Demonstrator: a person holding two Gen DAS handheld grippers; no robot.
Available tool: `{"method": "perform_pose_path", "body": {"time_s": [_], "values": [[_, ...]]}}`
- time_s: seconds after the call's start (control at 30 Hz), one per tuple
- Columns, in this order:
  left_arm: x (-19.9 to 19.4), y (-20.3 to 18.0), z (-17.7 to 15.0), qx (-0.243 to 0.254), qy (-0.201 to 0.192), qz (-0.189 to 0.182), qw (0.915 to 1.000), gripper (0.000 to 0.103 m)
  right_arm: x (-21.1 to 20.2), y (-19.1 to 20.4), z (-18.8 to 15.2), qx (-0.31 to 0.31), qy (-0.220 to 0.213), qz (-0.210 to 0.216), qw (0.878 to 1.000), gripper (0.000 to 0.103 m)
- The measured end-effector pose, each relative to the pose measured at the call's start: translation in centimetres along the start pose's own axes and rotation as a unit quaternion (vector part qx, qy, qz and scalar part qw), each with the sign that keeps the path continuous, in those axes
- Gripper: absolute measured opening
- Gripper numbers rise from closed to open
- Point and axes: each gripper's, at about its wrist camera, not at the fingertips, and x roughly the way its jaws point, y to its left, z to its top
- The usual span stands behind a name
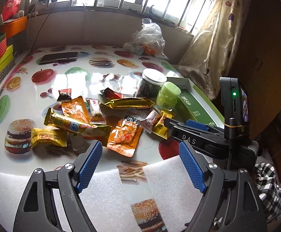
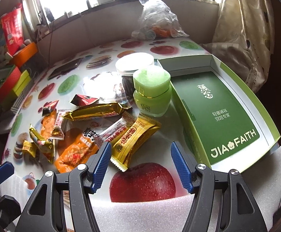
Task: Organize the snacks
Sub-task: 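Reach the right gripper to the small yellow snack packet and close on it, then lift the yellow packet with the right gripper while the left gripper grasps the red-and-white candy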
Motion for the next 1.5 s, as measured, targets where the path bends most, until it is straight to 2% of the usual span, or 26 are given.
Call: {"method": "perform_pose_path", "body": {"time_s": [0.2,0.47,0.53,0.57,0.83,0.9,1.1,1.3,1.5], "values": [[1.3,1.7,0.6,-0.012,0.017,0.027,0.9994,0.082,2.3,0.5,0.7,0.003,0.018,-0.006,1.000,0.059],[3.3,3.4,0.9,-0.033,0.042,0.037,0.9979,0.082,3.1,0.0,0.7,0.015,0.020,-0.011,1.000,0.054],[3.8,3.4,1.1,-0.033,0.050,0.037,0.9975,0.082,3.2,-0.2,0.6,0.020,0.024,-0.002,1.000,0.048],[4.0,3.3,1.1,-0.032,0.052,0.037,0.9975,0.082,3.2,-0.4,0.5,0.021,0.027,0.000,0.999,0.040],[5.7,2.1,2.2,-0.011,0.069,0.023,0.9973,0.082,2.5,-0.6,-0.1,0.017,0.025,0.018,0.999,0.028],[6.2,1.8,2.4,-0.007,0.074,0.020,0.9970,0.081,1.8,-0.4,-0.2,0.004,0.015,0.020,1.000,0.019],[7.4,1.1,3.1,0.001,0.083,0.014,0.9964,0.081,0.6,-0.5,-0.5,-0.011,0.008,0.025,1.000,0.018],[9.7,-0.2,3.9,0.039,0.093,0.002,0.9948,0.077,-1.0,-1.7,-0.9,0.004,-0.001,0.036,0.999,0.018],[11.8,-1.4,4.2,0.068,0.111,0.009,0.9915,0.073,-3.2,-3.2,-1.2,0.016,-0.016,0.039,0.999,0.018]]}}
